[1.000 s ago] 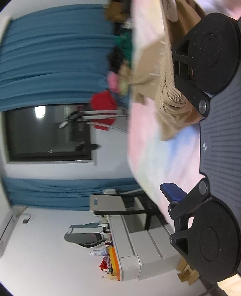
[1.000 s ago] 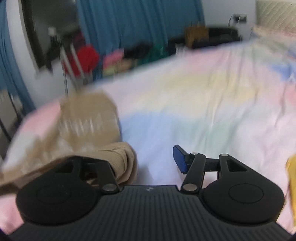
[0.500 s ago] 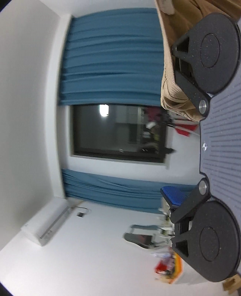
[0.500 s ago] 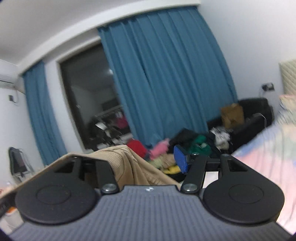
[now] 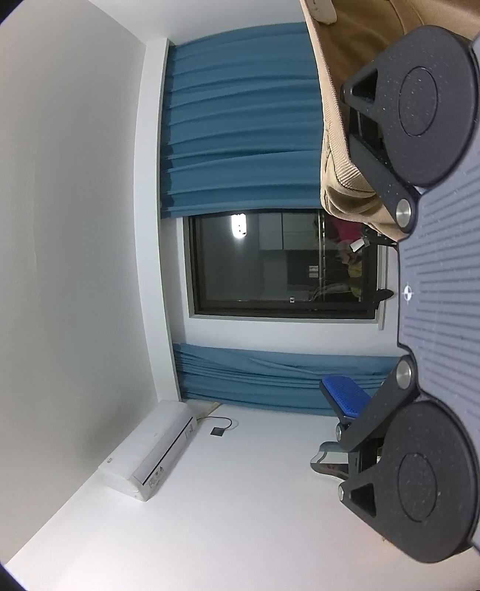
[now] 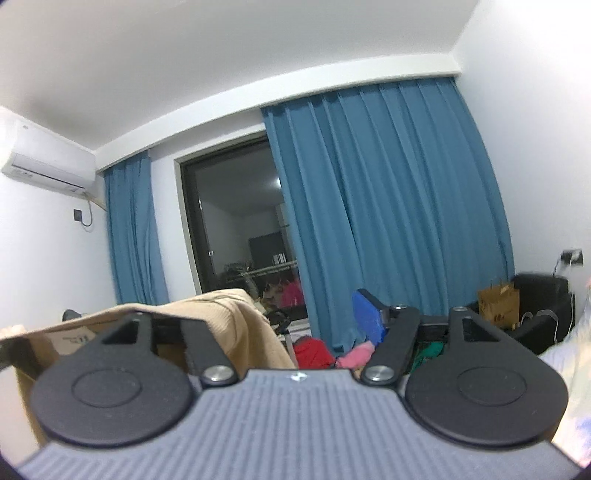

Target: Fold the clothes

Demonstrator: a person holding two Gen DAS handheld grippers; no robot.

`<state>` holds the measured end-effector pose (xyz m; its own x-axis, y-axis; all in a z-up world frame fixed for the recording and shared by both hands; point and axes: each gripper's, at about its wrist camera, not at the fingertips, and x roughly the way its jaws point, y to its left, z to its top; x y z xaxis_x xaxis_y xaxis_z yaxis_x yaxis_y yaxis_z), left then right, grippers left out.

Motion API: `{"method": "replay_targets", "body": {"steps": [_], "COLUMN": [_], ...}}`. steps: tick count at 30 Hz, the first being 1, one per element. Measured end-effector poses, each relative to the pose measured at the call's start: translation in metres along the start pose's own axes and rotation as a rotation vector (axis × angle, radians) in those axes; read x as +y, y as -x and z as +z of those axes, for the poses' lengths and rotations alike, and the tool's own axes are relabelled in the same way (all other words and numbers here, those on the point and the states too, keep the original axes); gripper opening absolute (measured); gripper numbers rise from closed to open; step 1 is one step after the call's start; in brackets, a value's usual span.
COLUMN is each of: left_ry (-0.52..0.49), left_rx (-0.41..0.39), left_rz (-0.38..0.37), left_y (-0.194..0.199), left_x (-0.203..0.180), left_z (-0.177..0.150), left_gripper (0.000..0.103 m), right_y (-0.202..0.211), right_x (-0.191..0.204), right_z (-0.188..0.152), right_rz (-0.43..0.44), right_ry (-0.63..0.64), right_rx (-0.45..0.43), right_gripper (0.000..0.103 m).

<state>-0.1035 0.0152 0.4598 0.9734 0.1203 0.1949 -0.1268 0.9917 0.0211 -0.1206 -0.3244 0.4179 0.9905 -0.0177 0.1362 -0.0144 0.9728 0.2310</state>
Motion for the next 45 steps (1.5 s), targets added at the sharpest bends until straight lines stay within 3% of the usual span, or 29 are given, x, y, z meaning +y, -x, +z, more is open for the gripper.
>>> {"method": "replay_targets", "body": {"steps": [6,12,20,24,30,33,36,38,41,45], "left_ry": [0.016,0.004,-0.032,-0.018,-0.025,-0.079,-0.138,-0.172,-0.228,-0.137], "left_rx": [0.06,0.163,0.304,0.416,0.67,0.79,0.936,1.053,1.188,1.225], "left_rz": [-0.001,-0.007,0.007,0.006,-0.001,0.004,0.002,-0.035,-0.087,-0.194], "left_y": [-0.015,-0.095,-0.236,-0.31,-0.419,-0.448,-0.477,-0.496,-0.507,-0.501], "left_x": [0.008,0.002,-0.026,-0.047,-0.073,-0.084,-0.095,-0.101,-0.106,-0.096], "left_z": [0.0,-0.069,-0.213,-0.314,-0.494,-0.576,-0.641,-0.667,-0.685,-0.668], "left_gripper": [0.1,0.1,0.102,0.102,0.101,0.1,0.098,0.098,0.098,0.101], "right_y": [-0.011,-0.084,-0.238,-0.324,-0.436,-0.478,-0.515,-0.532,-0.533,-0.532], "right_x": [0.004,-0.003,-0.028,-0.042,-0.076,-0.089,-0.088,-0.077,-0.066,-0.052], "right_z": [-0.01,-0.068,-0.177,-0.261,-0.411,-0.478,-0.536,-0.565,-0.566,-0.563], "right_rz": [0.007,-0.016,-0.066,-0.118,-0.18,-0.165,-0.091,-0.033,0.045,0.148], "right_ry": [0.038,0.039,0.023,0.035,0.058,0.07,0.13,0.228,0.211,0.174], "right_rx": [0.023,0.147,0.274,0.378,0.624,0.768,0.981,1.107,1.144,1.181], "right_gripper": [0.07,0.07,0.07,0.069,0.069,0.069,0.068,0.069,0.069,0.069]}}
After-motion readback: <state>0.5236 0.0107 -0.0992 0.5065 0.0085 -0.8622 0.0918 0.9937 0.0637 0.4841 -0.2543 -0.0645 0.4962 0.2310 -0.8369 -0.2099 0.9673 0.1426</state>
